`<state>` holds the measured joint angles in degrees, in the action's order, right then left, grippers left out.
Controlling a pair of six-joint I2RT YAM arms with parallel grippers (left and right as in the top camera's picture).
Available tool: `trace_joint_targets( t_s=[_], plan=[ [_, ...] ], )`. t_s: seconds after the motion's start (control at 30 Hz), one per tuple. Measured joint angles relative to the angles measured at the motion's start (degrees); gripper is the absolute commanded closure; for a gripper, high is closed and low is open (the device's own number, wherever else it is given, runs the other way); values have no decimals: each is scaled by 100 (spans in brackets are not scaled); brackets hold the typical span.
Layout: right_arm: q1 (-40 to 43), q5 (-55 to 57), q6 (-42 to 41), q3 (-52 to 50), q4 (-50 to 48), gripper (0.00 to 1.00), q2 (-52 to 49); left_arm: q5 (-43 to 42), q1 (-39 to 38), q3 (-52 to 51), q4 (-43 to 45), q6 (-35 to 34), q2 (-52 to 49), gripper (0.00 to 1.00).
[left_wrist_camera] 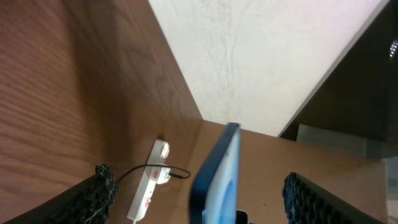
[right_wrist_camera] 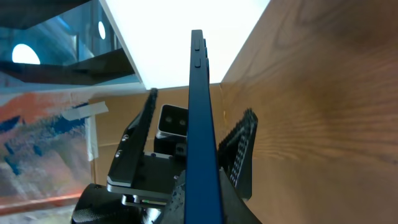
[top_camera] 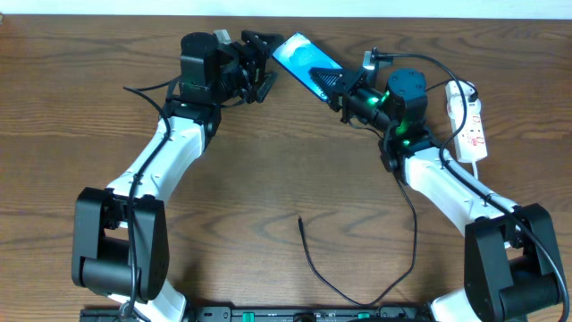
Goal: Plug charger to phone and switch on socket
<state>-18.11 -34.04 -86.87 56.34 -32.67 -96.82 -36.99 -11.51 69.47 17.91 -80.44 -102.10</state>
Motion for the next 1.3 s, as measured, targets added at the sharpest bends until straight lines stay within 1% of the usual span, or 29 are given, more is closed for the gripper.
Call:
trace_joint_targets(
  t_s=[0.2, 0.4, 0.57, 0.83, 1.03, 1.17, 1.3],
  plan=[
    [-50, 7, -459, 0, 0, 99, 0, 9, -7, 0, 63, 118, 0, 14],
    [-50, 22, -1093, 0, 0, 99, 0, 9, -26, 0, 90, 125, 0, 14],
    [-129, 42, -1606, 0, 0, 99, 0, 11, -94, 0, 302, 127, 0, 14],
    [-264, 55, -2044, 0, -9, 99, 0, 11, -188, 0, 393, 140, 0, 14],
    [-289, 66, -2118, 0, -61, 99, 0, 9, -188, 0, 398, 140, 0, 17],
    [-289, 90, -2142, 0, -66, 99, 0, 11, -188, 0, 400, 129, 0, 30],
    [-289, 111, -2157, 0, -85, 99, 0, 11, -188, 0, 400, 57, 0, 30]
  ],
)
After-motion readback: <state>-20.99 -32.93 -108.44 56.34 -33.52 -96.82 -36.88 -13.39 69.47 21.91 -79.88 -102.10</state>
